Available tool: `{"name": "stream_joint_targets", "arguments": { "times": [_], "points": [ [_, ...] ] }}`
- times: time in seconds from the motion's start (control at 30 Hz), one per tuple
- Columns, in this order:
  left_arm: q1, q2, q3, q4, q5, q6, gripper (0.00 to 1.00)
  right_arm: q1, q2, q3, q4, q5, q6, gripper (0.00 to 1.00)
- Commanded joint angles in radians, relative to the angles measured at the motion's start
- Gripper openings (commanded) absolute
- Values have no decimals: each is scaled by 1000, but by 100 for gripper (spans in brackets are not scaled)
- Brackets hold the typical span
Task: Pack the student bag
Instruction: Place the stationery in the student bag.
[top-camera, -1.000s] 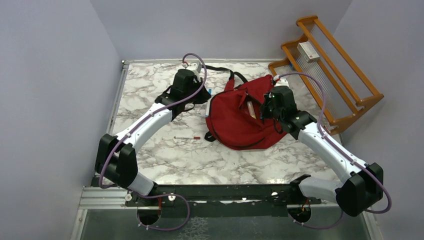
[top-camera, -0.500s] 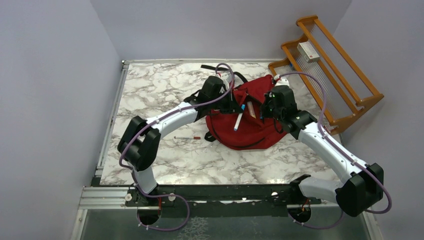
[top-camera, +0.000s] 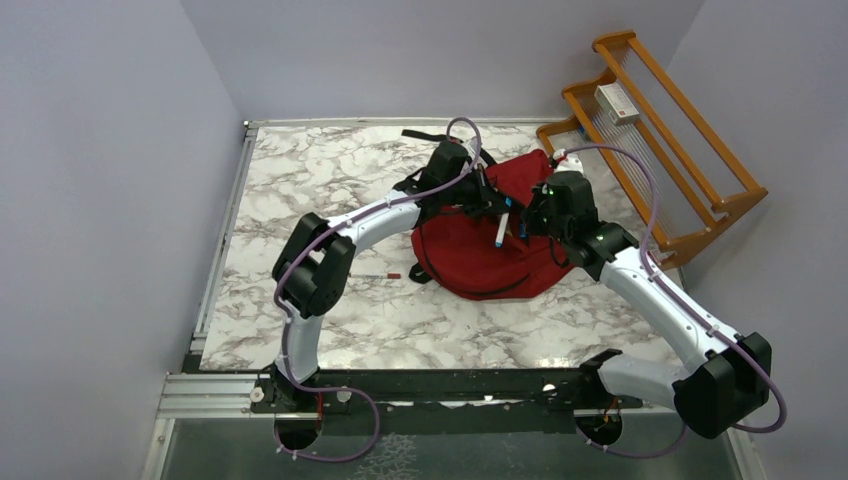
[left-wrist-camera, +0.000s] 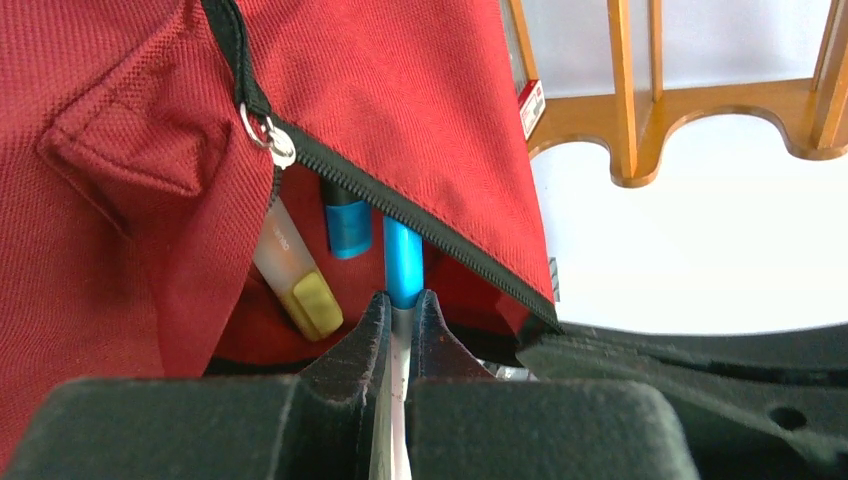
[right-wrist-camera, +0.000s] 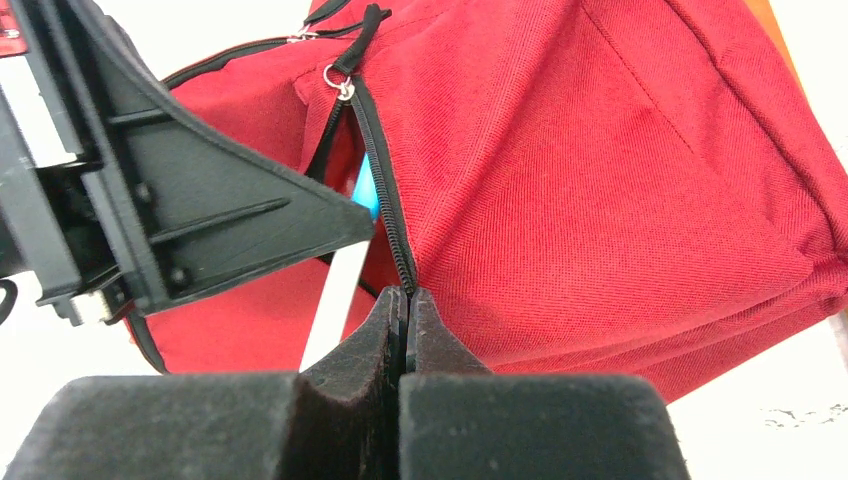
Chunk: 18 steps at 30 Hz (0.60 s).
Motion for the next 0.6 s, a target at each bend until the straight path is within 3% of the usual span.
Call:
{"name": "stream_joint_targets", "arguments": {
  "times": [0.0, 0.3, 0.57],
  "points": [
    [-7, 49, 68, -34, 1, -43, 0, 7, -39, -2, -1, -33, 28, 0],
    [-7, 108, 138, -42, -36, -80, 0, 7, -41, -20, 13, -62, 37, 1],
    [-7, 139, 171, -4, -125, -210, 0, 8, -48, -37, 21, -97, 48, 1]
  ]
}}
